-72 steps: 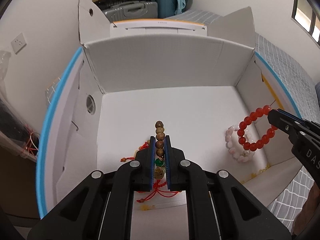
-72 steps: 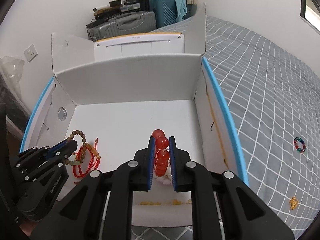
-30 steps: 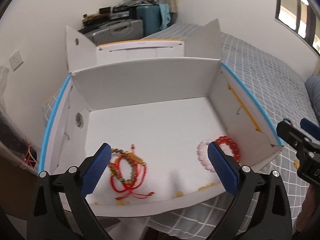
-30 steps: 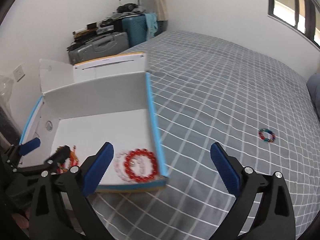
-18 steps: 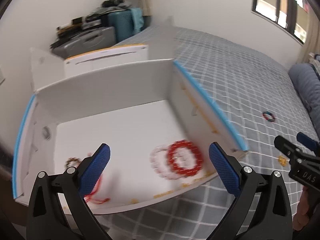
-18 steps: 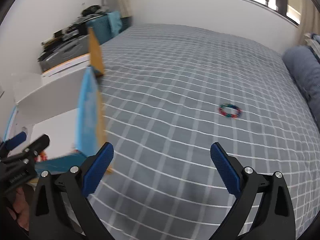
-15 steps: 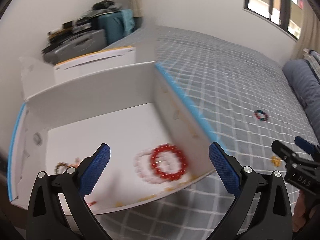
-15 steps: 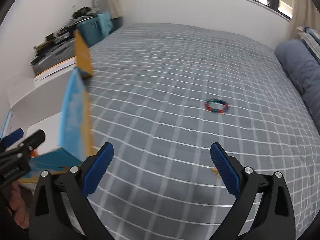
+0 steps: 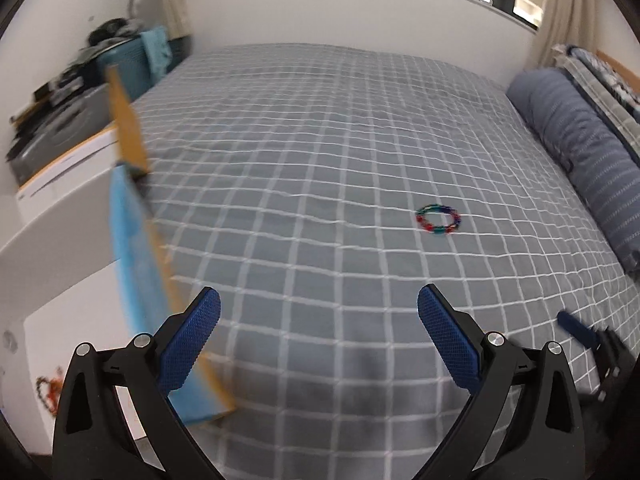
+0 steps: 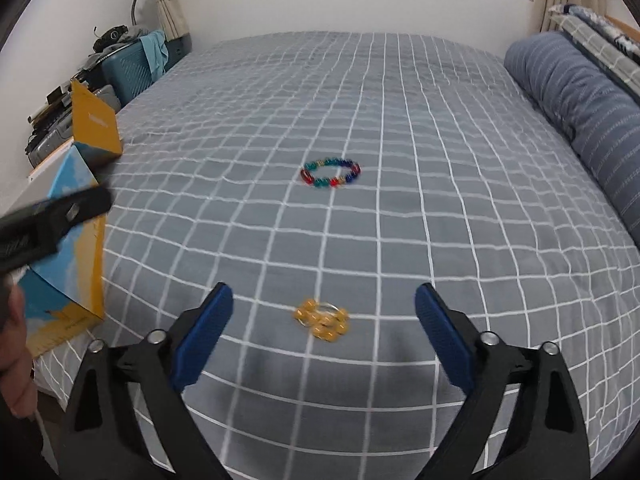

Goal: Organize jewelry
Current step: 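Move both tools back over the bed toward the last two bracelets, then grasp multicolour bead bracelet with left tool while right tool grasps yellow bead bracelet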

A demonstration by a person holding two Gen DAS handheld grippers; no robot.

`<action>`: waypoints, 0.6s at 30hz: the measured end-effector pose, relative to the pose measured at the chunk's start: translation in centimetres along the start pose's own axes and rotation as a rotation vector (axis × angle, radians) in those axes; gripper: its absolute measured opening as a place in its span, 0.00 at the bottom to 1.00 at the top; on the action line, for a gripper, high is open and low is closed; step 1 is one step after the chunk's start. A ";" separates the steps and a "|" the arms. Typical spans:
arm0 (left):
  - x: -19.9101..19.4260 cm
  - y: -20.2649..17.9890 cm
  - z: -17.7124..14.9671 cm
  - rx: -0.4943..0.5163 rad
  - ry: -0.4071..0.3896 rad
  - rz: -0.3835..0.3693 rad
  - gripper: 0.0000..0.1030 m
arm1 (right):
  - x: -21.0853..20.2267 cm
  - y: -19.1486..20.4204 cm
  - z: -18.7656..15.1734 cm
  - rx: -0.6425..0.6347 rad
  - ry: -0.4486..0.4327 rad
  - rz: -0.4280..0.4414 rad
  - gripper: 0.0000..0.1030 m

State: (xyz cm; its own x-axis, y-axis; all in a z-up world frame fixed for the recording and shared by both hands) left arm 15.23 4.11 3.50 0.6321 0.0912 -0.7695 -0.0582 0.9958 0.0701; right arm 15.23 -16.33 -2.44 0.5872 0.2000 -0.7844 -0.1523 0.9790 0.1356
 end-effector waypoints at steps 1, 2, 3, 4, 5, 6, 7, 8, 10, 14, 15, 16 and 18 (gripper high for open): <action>0.8 -0.8 0.5 0.012 0.005 -0.002 0.94 | 0.5 -0.4 -0.2 0.002 0.009 -0.002 0.82; 1.8 -1.6 1.0 0.023 0.012 -0.004 0.94 | 0.7 -0.6 -0.5 0.002 0.015 -0.004 0.80; 2.6 -2.2 1.4 0.029 0.021 -0.010 0.94 | 1.2 -1.0 -0.7 0.000 0.023 -0.006 0.79; 3.2 -2.7 1.6 0.032 0.032 -0.019 0.94 | 1.6 -1.1 -0.9 -0.002 0.027 -0.009 0.79; 4.0 -3.4 1.9 0.032 0.041 -0.031 0.94 | 2.1 -1.3 -1.1 -0.003 0.030 -0.017 0.79; 4.8 -4.0 2.2 0.036 0.052 -0.046 0.94 | 2.4 -1.3 -1.3 -0.003 0.033 -0.021 0.79; 5.5 -4.5 2.4 0.046 0.057 -0.051 0.94 | 2.7 -1.5 -1.5 -0.003 0.035 -0.025 0.79; 6.1 -5.1 2.7 0.059 0.060 -0.048 0.94 | 3.0 -1.6 -1.7 -0.004 0.035 -0.027 0.79; 7.1 -5.8 3.2 0.066 0.059 -0.049 0.94 | 3.6 -1.9 -2.2 -0.001 0.037 -0.023 0.79; 10.2 -7.1 4.7 0.057 0.073 -0.062 0.94 | 5.1 -1.8 -2.6 -0.009 0.041 -0.029 0.79; 10.7 -7.2 5.0 0.056 0.070 -0.049 0.94 | 5.4 -1.7 -2.7 -0.015 0.038 -0.034 0.79; 11.7 -7.6 5.4 0.058 0.068 -0.013 0.94 | 5.6 -1.6 -2.8 -0.020 0.036 -0.038 0.79; 13.3 -8.2 6.1 0.054 0.064 0.003 0.94 | 6.2 -1.6 -2.9 -0.014 0.040 -0.035 0.79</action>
Point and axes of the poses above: each gripper's, at about its wrist camera, not at the fingertips, and x roughly the way its jaws point, y to its left, z to its top, the point moved 1 cm from there along x, roughly the way its jaws point, and after that the axes turned 6 degrees about x, right-handed, at the moved point
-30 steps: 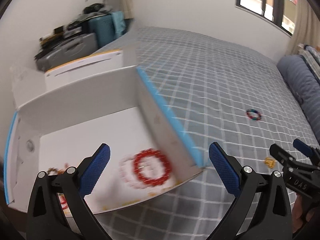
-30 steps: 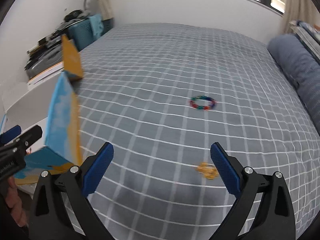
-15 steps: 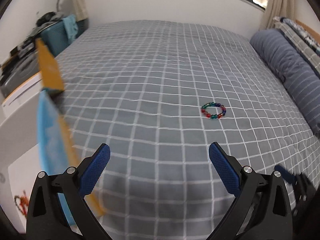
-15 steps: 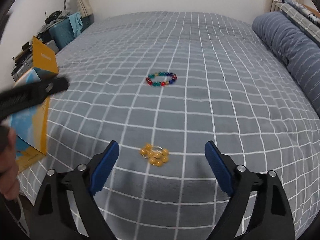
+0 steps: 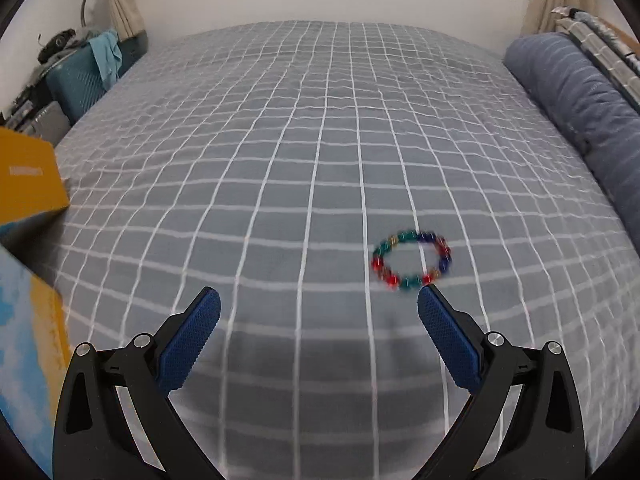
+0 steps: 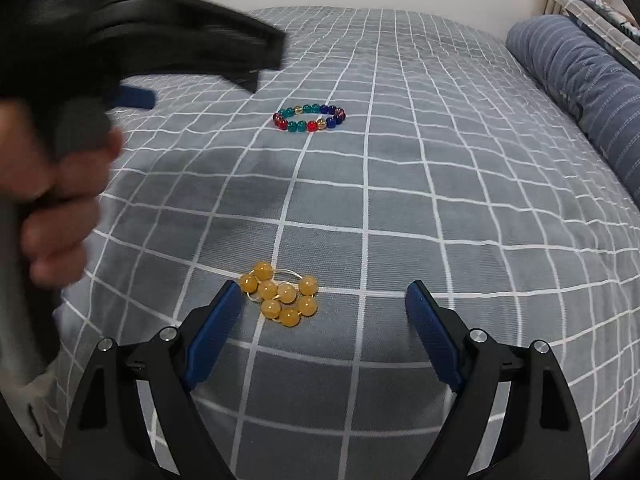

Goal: Organize jewelry
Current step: 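Grasp multicolour bead bracelet with left tool while right tool grasps yellow bead bracelet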

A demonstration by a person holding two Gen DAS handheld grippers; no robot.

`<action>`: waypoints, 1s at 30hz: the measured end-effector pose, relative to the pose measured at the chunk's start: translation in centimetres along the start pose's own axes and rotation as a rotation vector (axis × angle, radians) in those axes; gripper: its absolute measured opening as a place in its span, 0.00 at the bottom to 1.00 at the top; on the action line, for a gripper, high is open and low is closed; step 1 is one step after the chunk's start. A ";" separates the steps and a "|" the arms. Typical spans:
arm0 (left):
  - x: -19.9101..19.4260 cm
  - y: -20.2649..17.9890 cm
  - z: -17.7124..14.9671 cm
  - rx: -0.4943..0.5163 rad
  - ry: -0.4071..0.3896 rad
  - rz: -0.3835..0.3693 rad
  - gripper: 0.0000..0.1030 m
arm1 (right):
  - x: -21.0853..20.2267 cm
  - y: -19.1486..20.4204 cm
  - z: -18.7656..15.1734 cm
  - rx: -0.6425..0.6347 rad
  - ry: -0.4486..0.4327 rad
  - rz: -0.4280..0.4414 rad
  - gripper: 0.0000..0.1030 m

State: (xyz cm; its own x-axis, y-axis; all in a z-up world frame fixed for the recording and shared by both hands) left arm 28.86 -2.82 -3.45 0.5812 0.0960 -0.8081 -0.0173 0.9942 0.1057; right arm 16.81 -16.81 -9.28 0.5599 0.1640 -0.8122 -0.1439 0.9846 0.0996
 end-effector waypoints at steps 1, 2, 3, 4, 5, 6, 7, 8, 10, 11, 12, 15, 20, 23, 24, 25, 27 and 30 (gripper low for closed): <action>1.1 -0.4 0.5 0.000 0.014 -0.002 0.94 | 0.2 0.0 0.0 0.003 0.000 0.001 0.79; 2.1 -0.7 0.9 -0.002 0.026 0.006 0.94 | 0.3 0.0 0.0 0.007 -0.002 0.003 0.79; 2.7 -0.9 1.2 -0.003 0.031 0.007 0.94 | 0.3 -0.1 0.0 0.010 -0.005 0.004 0.79; 3.4 -1.2 1.6 -0.003 0.034 0.008 0.94 | 0.3 -0.1 0.0 0.011 -0.009 0.007 0.79; 3.9 -1.3 1.8 -0.005 0.035 0.008 0.94 | 0.3 -0.1 0.0 0.011 -0.011 0.008 0.79; 4.7 -1.6 2.1 -0.010 0.031 0.006 0.94 | 0.4 -0.1 0.0 0.010 -0.014 0.007 0.79; 5.3 -1.7 2.3 -0.014 0.035 0.010 0.94 | 0.5 0.0 -0.1 0.008 -0.014 0.005 0.79; 6.1 -1.9 2.5 -0.017 0.044 0.004 0.94 | 0.6 0.0 -0.1 0.006 -0.014 0.002 0.79; 7.2 -2.0 2.5 -0.033 0.056 -0.004 0.94 | 0.7 0.2 -0.3 -0.001 -0.019 -0.005 0.79; 7.8 -1.8 2.3 -0.041 0.062 -0.005 0.94 | 0.7 0.2 -0.2 -0.002 -0.022 -0.006 0.79; 8.3 -1.8 2.3 -0.045 0.067 -0.013 0.94 | 0.7 0.2 -0.3 -0.004 -0.028 -0.007 0.78; 8.8 -2.1 1.9 -0.036 0.056 -0.010 0.93 | 0.7 0.3 -0.5 -0.004 -0.036 -0.004 0.72; 8.0 -2.7 1.9 -0.019 0.033 -0.025 0.53 | 0.4 0.7 -0.7 -0.005 -0.045 -0.001 0.53; 7.6 -2.7 1.9 -0.005 0.031 -0.026 0.22 | 0.3 0.8 -0.8 -0.010 -0.048 0.006 0.41; 7.5 -2.7 1.8 0.004 0.033 -0.026 0.16 | 0.2 0.9 -0.9 -0.012 -0.049 0.011 0.38; 7.5 -2.8 1.7 0.014 0.035 -0.019 0.09 | 0.1 0.9 -1.0 -0.014 -0.050 0.015 0.32; 7.3 -2.9 1.8 0.025 0.036 -0.027 0.09 | 0.1 0.9 -1.0 -0.018 -0.051 0.015 0.18; 6.7 -2.5 1.6 0.014 0.049 -0.059 0.09 | -0.1 1.0 -0.8 -0.018 -0.045 0.004 0.09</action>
Point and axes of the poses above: each gripper's, at about its wrist camera, not at the fingertips, and x roughly the way its jaws point, y to its left, z to its top, the point moved 1 cm from there along x, roughly the way its jaws point, and after that the axes turned 6 degrees about x, right-handed, at the moved point
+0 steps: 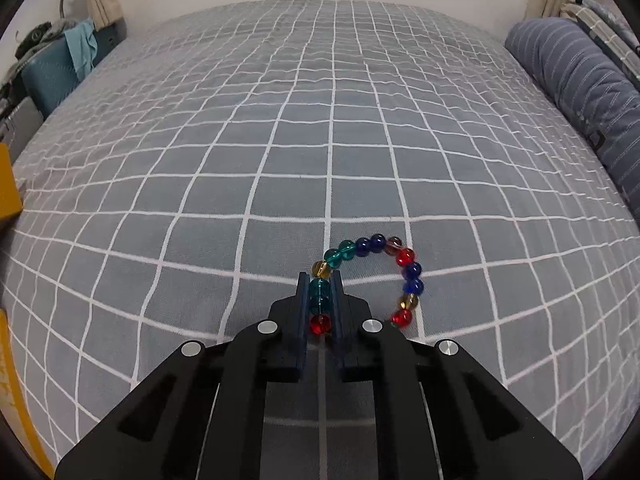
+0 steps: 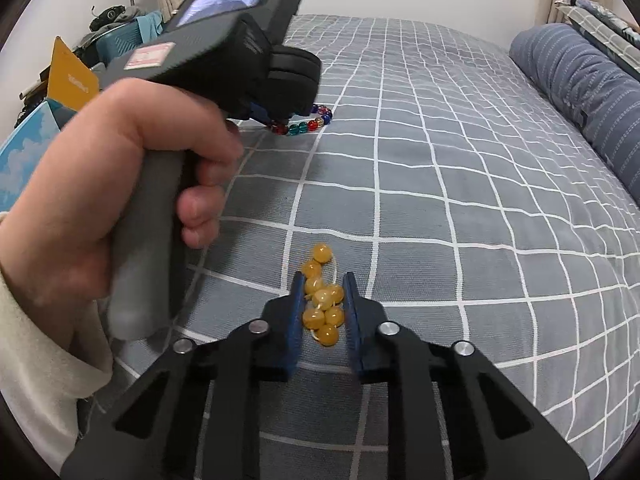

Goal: Organize jewelry
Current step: 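Grasp multicolour bead bracelet with left tool while right tool grasps yellow bead bracelet, then carry the multicolour and yellow bead bracelets over to the white box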

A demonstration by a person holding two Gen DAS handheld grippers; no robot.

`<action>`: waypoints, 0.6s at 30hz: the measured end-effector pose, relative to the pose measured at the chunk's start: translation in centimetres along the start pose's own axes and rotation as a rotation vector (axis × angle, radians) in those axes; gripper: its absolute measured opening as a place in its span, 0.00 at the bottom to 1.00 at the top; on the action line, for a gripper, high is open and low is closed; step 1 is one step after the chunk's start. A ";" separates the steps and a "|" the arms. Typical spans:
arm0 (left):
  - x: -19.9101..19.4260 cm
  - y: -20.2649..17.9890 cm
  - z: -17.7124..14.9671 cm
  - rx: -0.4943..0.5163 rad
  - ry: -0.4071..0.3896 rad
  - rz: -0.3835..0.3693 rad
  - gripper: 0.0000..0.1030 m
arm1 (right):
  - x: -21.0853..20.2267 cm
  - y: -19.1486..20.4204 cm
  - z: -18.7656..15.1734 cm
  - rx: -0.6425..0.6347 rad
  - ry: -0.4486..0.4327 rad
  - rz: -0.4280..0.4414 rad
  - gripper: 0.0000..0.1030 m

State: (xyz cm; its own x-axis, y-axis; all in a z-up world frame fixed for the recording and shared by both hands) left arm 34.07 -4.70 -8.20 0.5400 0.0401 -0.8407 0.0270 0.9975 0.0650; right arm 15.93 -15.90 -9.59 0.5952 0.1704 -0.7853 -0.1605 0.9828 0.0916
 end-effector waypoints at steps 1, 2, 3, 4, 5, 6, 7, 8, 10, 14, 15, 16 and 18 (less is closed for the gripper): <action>-0.4 0.2 -0.1 -0.002 0.004 -0.008 0.09 | -0.2 0.0 0.1 0.001 0.001 0.002 0.09; -0.8 0.3 -0.3 -0.002 0.004 -0.014 0.09 | -0.4 0.0 0.1 0.003 0.002 0.003 0.09; -1.2 0.4 -0.3 -0.004 0.005 -0.021 0.09 | -0.5 0.0 0.3 0.005 0.005 0.004 0.09; -1.5 0.5 -0.4 -0.007 0.004 -0.031 0.09 | -0.5 -0.1 0.3 0.008 0.009 0.000 0.09; -2.1 0.8 -0.6 -0.020 0.001 -0.056 0.09 | -0.7 -0.1 0.4 0.013 0.011 -0.013 0.09; -2.5 1.0 -0.7 -0.029 0.000 -0.071 0.09 | -0.8 -0.4 0.5 0.021 0.012 -0.023 0.09; -3.0 1.2 -0.9 -0.036 -0.002 -0.081 0.09 | -0.8 -0.7 0.6 0.029 0.015 -0.030 0.09; -3.6 1.5 -1.2 -0.039 -0.006 -0.083 0.09 | -0.8 -1.1 0.9 0.039 0.021 -0.037 0.09; -4.5 1.8 -1.6 -0.040 -0.009 -0.086 0.09 | -0.6 -2.0 1.2 0.088 0.052 -0.048 0.09; -6.5 2.4 -2.8 -0.037 -0.023 -0.093 0.09 | -1.1 -2.8 1.9 0.124 0.049 -0.059 0.09; -7.0 2.5 -3.0 -0.035 -0.026 -0.099 0.09 | -1.3 -2.9 2.1 0.129 0.046 -0.054 0.09; -7.5 2.7 -3.3 -0.037 -0.031 -0.112 0.09 | -1.4 -3.0 2.4 0.139 0.046 -0.050 0.09; -8.5 2.8 -3.8 -0.044 -0.040 -0.129 0.09 | -1.4 -2.9 3.0 0.148 0.058 -0.030 0.09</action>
Point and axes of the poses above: each gripper's, at about its wrist camera, not at the fingertips, and x roughly the way its jaws point, y to its left, z to its top, the point moved 1 cm from there along x, roughly the way its jaws point, and after that the axes turned 6 degrees about x, right-handed, at the moved point
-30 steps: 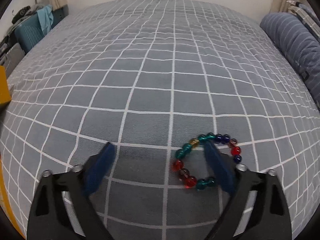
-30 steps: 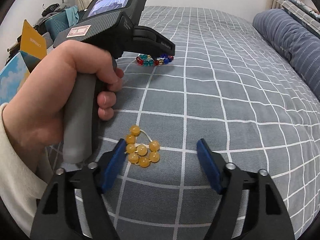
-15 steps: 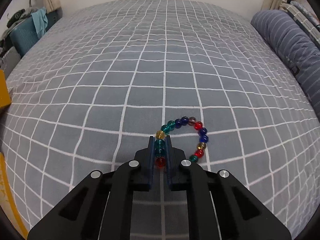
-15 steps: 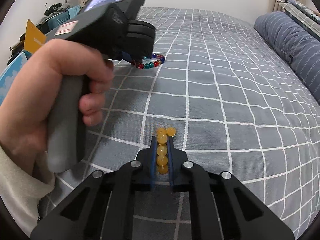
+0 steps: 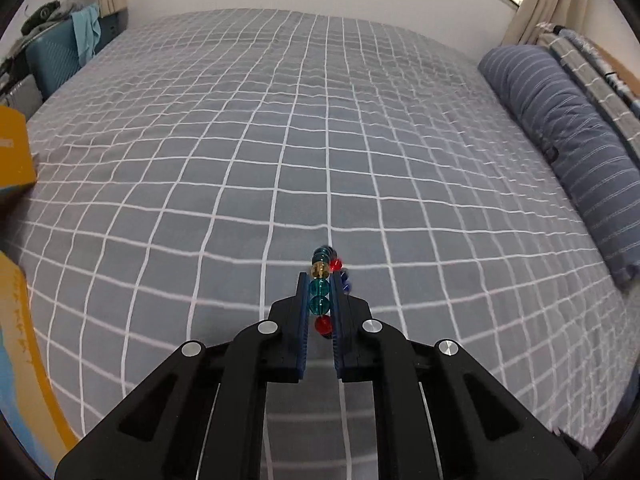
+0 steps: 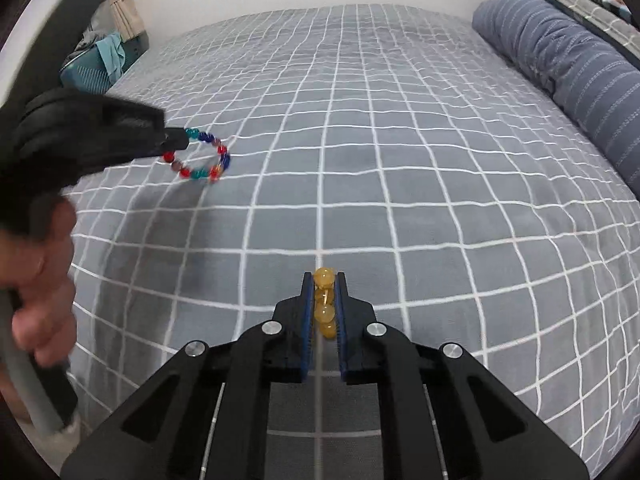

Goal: Organize jewelry
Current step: 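Carry the multicolour and yellow bead bracelets over to the white box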

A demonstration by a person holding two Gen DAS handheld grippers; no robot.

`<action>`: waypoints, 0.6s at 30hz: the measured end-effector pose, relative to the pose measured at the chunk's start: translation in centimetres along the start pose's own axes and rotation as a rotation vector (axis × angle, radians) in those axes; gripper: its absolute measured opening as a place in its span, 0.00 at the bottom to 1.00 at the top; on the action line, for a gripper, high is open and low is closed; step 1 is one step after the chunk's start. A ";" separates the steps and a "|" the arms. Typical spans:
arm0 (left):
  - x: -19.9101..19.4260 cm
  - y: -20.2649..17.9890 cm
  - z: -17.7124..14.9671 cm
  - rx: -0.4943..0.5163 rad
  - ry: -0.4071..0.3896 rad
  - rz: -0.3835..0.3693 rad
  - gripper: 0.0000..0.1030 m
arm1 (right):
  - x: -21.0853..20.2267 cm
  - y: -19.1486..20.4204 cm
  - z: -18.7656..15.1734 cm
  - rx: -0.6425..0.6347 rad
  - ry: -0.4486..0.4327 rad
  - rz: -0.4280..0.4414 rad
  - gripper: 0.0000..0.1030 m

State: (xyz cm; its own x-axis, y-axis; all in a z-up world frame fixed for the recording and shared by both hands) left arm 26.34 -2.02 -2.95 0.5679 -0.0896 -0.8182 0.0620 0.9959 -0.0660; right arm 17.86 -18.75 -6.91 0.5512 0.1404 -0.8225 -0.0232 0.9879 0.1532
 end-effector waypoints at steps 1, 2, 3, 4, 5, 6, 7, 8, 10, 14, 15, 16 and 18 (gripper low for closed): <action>-0.6 0.1 -0.3 -0.002 -0.003 -0.006 0.09 | -0.2 0.1 0.2 0.002 -0.002 0.007 0.09; -0.9 0.0 -0.4 -0.001 -0.006 -0.010 0.09 | -0.6 0.3 0.3 -0.001 -0.011 0.014 0.09; -1.6 0.0 -0.8 0.006 -0.011 -0.007 0.09 | -0.9 0.4 0.3 -0.004 -0.017 0.015 0.09; -2.2 0.1 -1.1 0.009 -0.012 -0.005 0.09 | -1.2 0.6 0.2 -0.008 -0.019 0.020 0.09; -2.7 0.2 -1.5 0.009 -0.012 -0.007 0.09 | -1.4 0.6 0.2 -0.011 -0.018 0.026 0.09; -3.2 0.4 -1.9 0.010 -0.015 -0.009 0.09 | -1.5 0.6 0.0 -0.011 -0.017 0.030 0.09; -3.8 0.5 -2.3 0.010 -0.021 -0.010 0.09 | -1.6 0.6 0.0 -0.010 -0.018 0.032 0.09; -4.5 0.6 -2.8 0.008 -0.031 -0.016 0.09 | -1.8 0.6 -0.2 -0.009 -0.019 0.035 0.09; -5.2 0.6 -3.4 0.013 -0.035 -0.033 0.09 | -2.2 0.7 -0.3 -0.011 -0.022 0.049 0.09; -6.9 0.8 -4.5 0.014 -0.050 -0.040 0.09 | -3.2 0.9 -0.5 -0.016 -0.039 0.051 0.09; -7.1 1.0 -4.5 0.014 -0.052 -0.042 0.09 | -3.4 1.0 -0.7 -0.017 -0.042 0.051 0.09; -7.4 1.0 -4.7 0.014 -0.053 -0.043 0.09 | -3.7 1.1 -0.8 -0.019 -0.045 0.052 0.09; -8.1 1.0 -5.1 0.012 -0.057 -0.057 0.09 | -4.1 1.1 -0.6 -0.022 -0.050 0.054 0.09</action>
State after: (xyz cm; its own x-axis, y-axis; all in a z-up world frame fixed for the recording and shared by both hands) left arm 17.60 -0.22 0.64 0.6093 -0.1469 -0.7792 0.1047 0.9890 -0.1045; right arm 15.06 -18.22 -3.72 0.5895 0.1906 -0.7850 -0.0718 0.9803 0.1841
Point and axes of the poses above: each gripper's, at about its wrist camera, not at the fingertips, and x roughly the way its jaws point, y to its left, z to its top, the point moved 1 cm from there along x, roughly the way its jaws point, and after that the axes turned 6 degrees about x, right-handed, at the moved point
